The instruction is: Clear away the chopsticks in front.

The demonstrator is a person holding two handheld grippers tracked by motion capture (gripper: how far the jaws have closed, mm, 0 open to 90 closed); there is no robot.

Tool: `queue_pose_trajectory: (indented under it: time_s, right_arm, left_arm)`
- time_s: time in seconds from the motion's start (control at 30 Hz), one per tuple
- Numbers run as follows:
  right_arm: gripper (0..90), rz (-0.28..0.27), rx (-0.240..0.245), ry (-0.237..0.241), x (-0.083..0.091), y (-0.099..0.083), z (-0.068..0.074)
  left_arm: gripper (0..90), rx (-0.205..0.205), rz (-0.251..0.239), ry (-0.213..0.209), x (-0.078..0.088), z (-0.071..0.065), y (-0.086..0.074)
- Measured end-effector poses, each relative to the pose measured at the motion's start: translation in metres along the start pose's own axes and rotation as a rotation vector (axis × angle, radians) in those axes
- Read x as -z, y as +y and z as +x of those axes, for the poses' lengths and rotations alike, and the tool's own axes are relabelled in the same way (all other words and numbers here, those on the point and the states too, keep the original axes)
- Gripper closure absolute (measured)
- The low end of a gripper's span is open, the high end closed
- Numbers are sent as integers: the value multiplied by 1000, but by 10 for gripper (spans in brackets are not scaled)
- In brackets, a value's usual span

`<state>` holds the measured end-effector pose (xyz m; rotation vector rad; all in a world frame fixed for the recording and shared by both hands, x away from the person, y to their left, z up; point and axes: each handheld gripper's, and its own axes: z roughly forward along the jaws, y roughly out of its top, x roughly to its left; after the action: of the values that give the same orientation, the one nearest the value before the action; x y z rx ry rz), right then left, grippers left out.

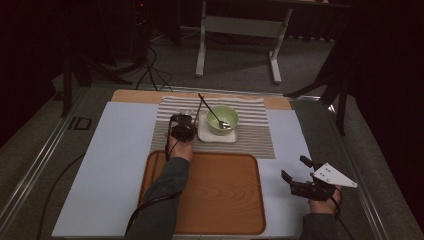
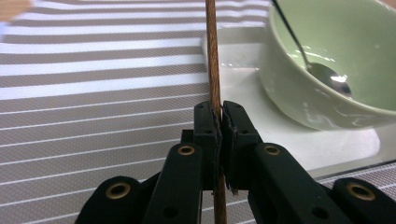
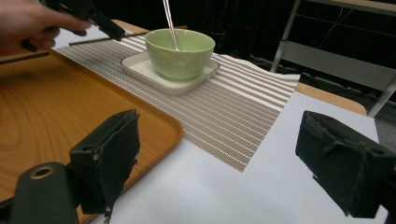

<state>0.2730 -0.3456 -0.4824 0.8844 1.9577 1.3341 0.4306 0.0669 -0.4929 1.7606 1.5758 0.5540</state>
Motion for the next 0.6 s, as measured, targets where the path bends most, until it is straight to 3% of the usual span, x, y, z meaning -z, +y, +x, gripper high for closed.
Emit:
queue_pose_trajectory:
  time_s: [0.33, 0.6]
  right_arm:
    - [131, 2, 0, 0, 0, 0, 1]
    - [131, 1, 1, -2, 1, 0, 2]
  left_arm:
    - [860, 31, -53, 29, 29, 19, 1]
    - [860, 43, -73, 37, 48, 22, -9]
